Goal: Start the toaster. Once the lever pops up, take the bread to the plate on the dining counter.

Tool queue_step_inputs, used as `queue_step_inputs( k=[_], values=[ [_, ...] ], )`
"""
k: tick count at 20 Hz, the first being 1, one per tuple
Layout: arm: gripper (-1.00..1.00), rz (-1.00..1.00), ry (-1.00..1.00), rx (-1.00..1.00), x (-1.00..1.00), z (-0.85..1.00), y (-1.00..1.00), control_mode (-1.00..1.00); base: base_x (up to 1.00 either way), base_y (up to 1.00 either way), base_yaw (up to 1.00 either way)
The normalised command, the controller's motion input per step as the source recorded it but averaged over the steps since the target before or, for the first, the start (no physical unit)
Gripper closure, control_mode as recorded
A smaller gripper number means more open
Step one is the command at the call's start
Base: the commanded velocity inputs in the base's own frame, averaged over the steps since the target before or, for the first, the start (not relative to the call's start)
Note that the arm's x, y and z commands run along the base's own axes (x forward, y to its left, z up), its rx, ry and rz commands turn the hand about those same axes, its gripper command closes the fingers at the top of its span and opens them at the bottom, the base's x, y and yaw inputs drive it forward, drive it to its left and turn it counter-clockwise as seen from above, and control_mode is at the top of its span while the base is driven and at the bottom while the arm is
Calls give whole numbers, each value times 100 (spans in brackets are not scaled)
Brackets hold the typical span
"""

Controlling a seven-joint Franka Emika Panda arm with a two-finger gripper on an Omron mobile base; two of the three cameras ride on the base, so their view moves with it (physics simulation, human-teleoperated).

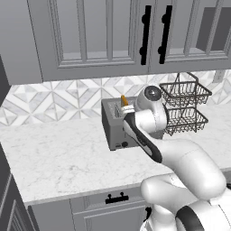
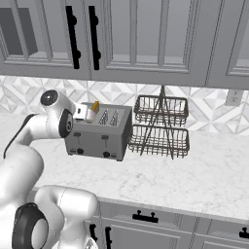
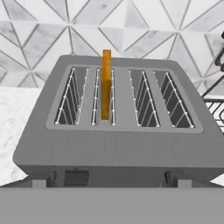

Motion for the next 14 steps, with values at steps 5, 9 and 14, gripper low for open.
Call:
queue_step_inputs(
  k=[5, 9, 14],
  values=[
    [-100, 0, 0, 1, 51, -10, 0, -100, 0, 0, 0],
    [-100, 0, 0, 2, 51, -7, 0, -100, 0, 0, 0],
    [-100, -1, 0, 1, 45, -20, 0, -100, 0, 0, 0]
  ],
)
